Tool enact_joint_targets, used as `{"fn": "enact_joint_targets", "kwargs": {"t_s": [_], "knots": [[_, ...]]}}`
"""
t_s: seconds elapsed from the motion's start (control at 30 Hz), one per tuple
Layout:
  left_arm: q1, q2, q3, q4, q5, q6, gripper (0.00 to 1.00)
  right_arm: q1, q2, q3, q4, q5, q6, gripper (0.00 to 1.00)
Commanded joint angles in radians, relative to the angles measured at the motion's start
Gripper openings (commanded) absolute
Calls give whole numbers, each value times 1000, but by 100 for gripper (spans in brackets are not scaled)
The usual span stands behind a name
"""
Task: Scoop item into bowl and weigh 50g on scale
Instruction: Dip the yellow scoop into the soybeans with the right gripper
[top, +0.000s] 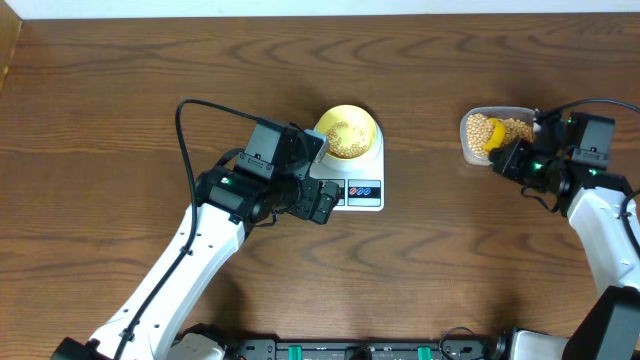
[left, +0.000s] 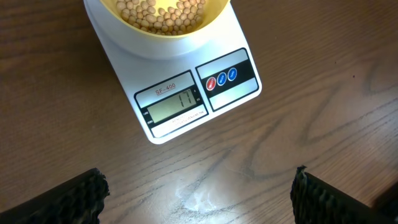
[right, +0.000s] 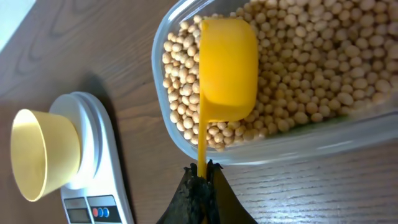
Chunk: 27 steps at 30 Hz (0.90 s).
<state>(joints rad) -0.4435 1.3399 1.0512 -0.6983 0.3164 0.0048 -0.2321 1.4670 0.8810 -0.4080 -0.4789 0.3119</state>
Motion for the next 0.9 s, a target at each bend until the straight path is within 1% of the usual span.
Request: {"fn": "enact_joint_targets", "kwargs": {"t_s": [0.0, 0.2, 0.43, 0.6, 0.77, 0.87], "knots": [[-1, 3, -2, 0, 11, 18, 96, -21, 5, 0, -8, -37, 36, 1], [-1, 3, -2, 0, 11, 18, 96, -51, 5, 0, -19, -126, 36, 1], [-1, 3, -2, 0, 11, 18, 96, -89, 5, -1, -23, -185, 56, 1], [-1, 3, -2, 0, 11, 18, 96, -90, 5, -1, -29, -187, 64, 1], [-1, 3, -2, 0, 11, 18, 96, -90, 5, -1, -18, -187, 126, 1], [-1, 3, -2, 0, 11, 18, 96, -90, 5, -1, -16, -187, 129, 1]]}}
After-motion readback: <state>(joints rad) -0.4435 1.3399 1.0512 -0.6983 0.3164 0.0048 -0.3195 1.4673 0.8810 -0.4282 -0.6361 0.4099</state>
